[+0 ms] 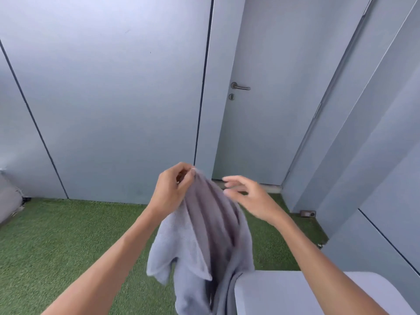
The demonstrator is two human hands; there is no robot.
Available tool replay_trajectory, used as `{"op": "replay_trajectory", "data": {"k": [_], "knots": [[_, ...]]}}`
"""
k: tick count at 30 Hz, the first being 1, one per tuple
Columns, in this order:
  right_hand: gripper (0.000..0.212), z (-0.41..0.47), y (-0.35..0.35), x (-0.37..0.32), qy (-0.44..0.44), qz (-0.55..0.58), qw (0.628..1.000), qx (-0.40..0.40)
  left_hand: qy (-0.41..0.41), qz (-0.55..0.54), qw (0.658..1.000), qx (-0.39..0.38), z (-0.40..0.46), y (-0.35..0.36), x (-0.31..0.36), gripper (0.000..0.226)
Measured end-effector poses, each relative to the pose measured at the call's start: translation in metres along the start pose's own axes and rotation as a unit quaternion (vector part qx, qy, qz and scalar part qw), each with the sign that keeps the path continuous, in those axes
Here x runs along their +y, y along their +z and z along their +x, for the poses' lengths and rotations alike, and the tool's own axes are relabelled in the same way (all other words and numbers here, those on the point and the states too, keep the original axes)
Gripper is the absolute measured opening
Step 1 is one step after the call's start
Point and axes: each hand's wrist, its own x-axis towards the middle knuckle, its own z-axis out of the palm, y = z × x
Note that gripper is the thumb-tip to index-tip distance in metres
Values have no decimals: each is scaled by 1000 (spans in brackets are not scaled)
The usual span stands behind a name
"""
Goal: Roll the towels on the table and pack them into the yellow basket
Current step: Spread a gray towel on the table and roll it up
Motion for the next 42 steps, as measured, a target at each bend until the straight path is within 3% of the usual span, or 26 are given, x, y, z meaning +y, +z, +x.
{"op": "replay_trajectory", "data": {"k": [3, 6, 10, 15, 22, 26, 31, 37, 39, 42], "knots": [[30, 32, 24, -11, -43, 72, 994, -70, 41, 20, 997, -65, 27, 16, 4, 16], [12, 64, 16, -13, -52, 134, 989, -33, 59, 52, 992, -98, 50, 15, -15, 13], [14, 99, 11, -12, -69, 102, 992, 17, 107, 123, 981, -105, 81, 13, -45, 6], [12, 136, 6, -5, -72, 58, 989, 115, 69, 177, 976, -111, 110, 3, -85, 8], [10, 156, -11, 22, -35, 30, 975, 217, 19, 173, 978, -118, 126, 1, -136, 7], [15, 165, -47, 35, 12, 107, 943, 314, -30, 177, 973, -148, 129, -4, -163, 20], [17, 177, -33, 39, 41, 95, 989, 102, -33, 16, 992, -125, 143, 28, -121, 14], [24, 173, -7, 45, 44, 30, 997, -57, 6, -18, 988, -154, 164, 51, -92, 14], [26, 171, -4, 45, 32, 47, 996, -75, 18, -21, 987, -156, 171, 53, -84, 14], [15, 175, -2, 45, 1, 95, 995, -33, 37, 0, 981, -192, 183, 49, -78, 14]]}}
